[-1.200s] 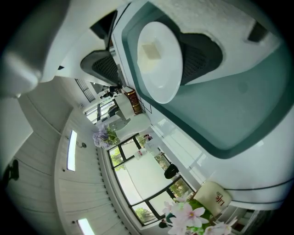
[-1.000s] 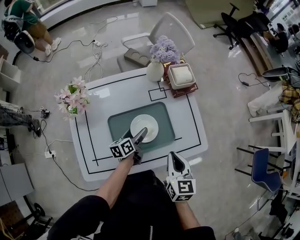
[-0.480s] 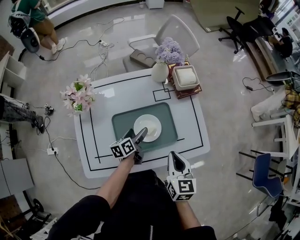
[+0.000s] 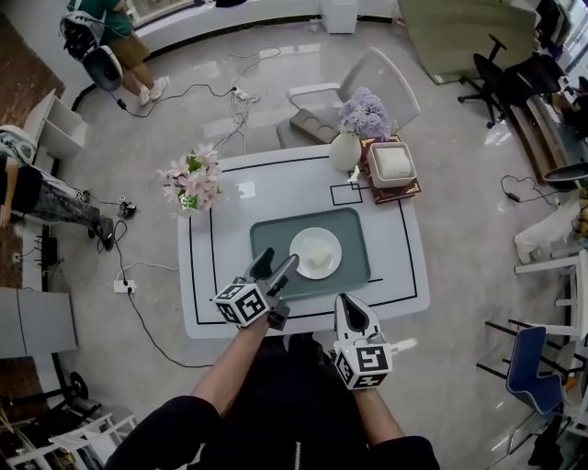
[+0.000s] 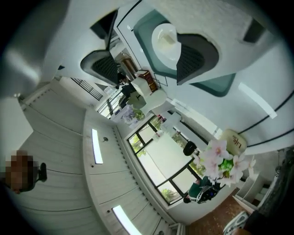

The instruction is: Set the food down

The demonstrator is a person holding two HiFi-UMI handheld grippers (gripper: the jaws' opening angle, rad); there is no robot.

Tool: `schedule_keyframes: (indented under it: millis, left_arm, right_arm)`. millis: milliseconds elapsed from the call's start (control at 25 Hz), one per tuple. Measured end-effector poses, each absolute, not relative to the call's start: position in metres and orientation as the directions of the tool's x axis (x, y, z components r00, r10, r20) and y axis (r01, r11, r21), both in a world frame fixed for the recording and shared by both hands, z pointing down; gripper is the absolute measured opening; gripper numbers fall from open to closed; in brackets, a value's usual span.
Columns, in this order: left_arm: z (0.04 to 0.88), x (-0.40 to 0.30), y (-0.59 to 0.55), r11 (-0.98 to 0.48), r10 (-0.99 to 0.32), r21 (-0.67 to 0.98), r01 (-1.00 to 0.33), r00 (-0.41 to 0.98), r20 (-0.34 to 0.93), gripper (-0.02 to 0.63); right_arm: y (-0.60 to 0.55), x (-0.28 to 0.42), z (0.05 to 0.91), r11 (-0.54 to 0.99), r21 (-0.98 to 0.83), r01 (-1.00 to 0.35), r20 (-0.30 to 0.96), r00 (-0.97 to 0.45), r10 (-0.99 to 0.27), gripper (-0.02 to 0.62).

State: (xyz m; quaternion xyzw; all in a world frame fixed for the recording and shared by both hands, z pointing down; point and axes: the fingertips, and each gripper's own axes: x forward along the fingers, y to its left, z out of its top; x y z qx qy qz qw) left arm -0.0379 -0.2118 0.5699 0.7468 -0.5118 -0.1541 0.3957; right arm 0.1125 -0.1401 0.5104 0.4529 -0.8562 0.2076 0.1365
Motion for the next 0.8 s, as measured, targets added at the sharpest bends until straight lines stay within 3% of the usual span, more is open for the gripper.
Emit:
schedule_keyframes:
  millis: [40,200,280,400,800]
  left_arm:
    - [0.559,-0.042,-0.207,-0.177,-0.893,0.737,-0.653,0.421,0.158,0.4]
    - [0.528,-0.062,-0.183,-0.215,-0.915,0.661,-0.719,0.385,0.122,0.214]
    - [0.517,-0.073,-0.169,-0.227,-0.923,0.629,-0.743,0.37,0.104,0.168]
    - [0.499,-0.088,-0.146,-0.251,-0.932,0.58,-0.775,0.356,0.072,0.033]
    - [0.469,-0.125,-0.047,-0.276,-0.935,0.386,-0.88,0.339,0.105,0.005]
  right_arm:
    - [-0.139,0.108,0.509,0.514,-0.236,-0.825,0.419,-0.563,-0.712,0.011]
    - [-0.136,0.086,0.501,0.554,-0.246,-0.796,0.395,-0.604,-0.693,0.011]
    - [-0.131,0.073,0.497,0.572,-0.246,-0.782,0.385,-0.62,-0.683,0.011]
    - [-0.119,0.055,0.494,0.595,-0.241,-0.767,0.382,-0.638,-0.668,0.011]
    - [-0.047,0.015,0.472,0.578,-0.198,-0.791,0.336,-0.609,-0.718,0.011]
